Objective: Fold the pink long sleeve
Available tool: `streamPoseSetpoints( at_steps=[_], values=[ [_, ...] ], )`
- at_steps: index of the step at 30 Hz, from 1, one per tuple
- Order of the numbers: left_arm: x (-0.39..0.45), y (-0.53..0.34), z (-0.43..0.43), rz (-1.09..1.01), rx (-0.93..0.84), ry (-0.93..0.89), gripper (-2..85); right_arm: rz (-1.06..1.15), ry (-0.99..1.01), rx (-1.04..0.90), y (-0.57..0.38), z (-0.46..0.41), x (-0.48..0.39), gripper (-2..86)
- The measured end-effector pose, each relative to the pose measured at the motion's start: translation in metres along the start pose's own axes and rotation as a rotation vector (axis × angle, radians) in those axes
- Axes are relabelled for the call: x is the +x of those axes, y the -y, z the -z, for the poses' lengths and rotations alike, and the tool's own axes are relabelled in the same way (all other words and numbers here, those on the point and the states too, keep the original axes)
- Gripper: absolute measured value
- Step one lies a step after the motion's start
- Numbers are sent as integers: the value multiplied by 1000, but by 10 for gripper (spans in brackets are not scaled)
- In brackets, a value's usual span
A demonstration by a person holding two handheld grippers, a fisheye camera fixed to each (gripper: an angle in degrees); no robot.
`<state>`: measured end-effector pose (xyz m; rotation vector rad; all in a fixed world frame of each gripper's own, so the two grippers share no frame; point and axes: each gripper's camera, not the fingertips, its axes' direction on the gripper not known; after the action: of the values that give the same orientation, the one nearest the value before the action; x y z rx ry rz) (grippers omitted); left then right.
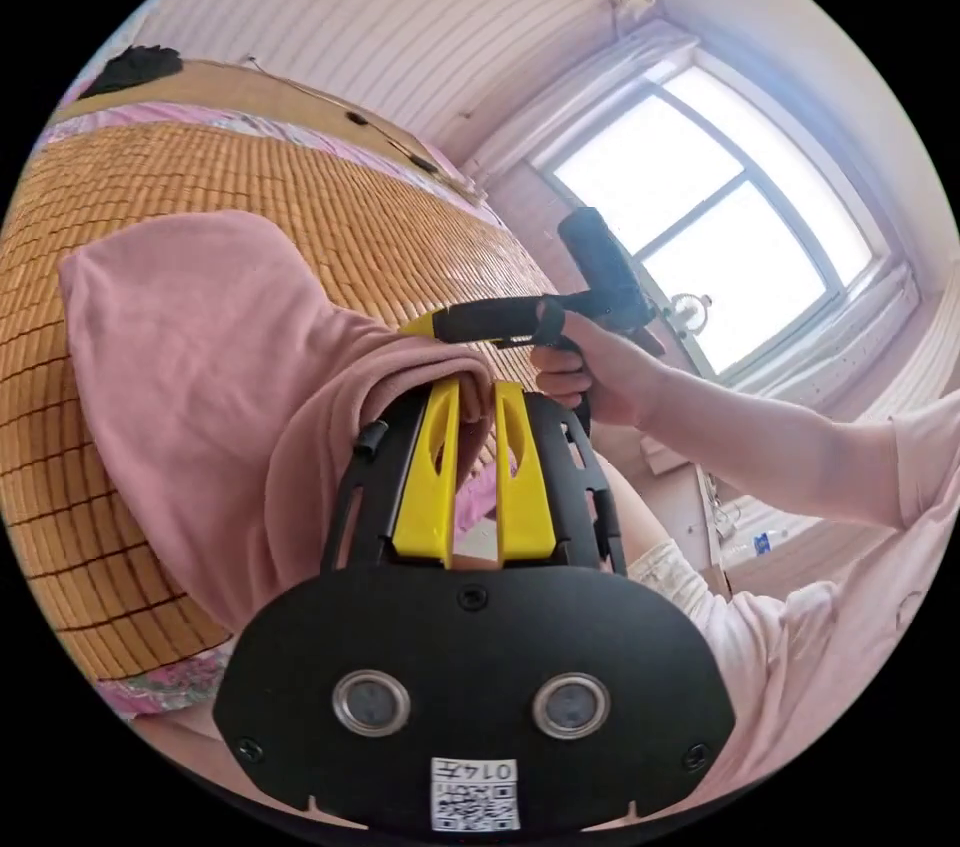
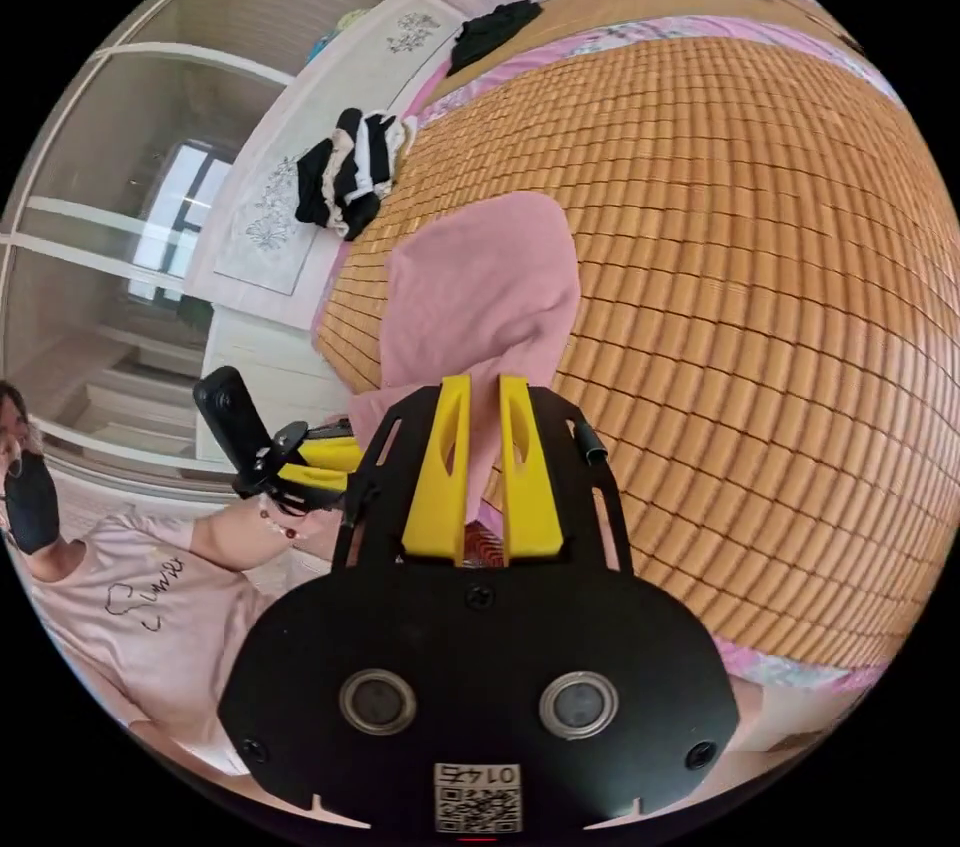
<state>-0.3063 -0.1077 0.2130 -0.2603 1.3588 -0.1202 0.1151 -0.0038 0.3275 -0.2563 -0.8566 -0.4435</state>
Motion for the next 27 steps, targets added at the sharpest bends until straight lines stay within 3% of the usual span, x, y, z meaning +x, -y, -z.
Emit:
streamPoseSetpoints(
  at_steps=[2,5,10,14,16,19,21,25,27],
  values=[
    [25,-9,-38,-65,-116,-40,62,60,-44,43,-32,25,-3,95],
    [57,-37,-34,-145,-133,35,62,303,-202,78,-72,36,-50,121],
    [53,-71,-17,-114,-225,382,90,527,-238,-31,-103,-32,-114,160],
    [24,-69,-3,19,-196,421,98,606,-407,-77,-107,-91,-133,149],
    [16,-64,-7,36,-189,450,99,558,-531,-126,-107,-102,-121,98],
    [10,-55,-28,25,-216,490,102,420,-313,-13,-115,-38,-97,54],
    [7,-49,-44,15,-222,489,104,256,-184,187,-142,40,-58,39],
    [-8,-36,-102,9,-295,476,107,-60,-78,382,-203,130,30,29],
    [-16,-32,-130,8,-381,536,104,-248,-130,438,-248,166,81,26]
  ],
)
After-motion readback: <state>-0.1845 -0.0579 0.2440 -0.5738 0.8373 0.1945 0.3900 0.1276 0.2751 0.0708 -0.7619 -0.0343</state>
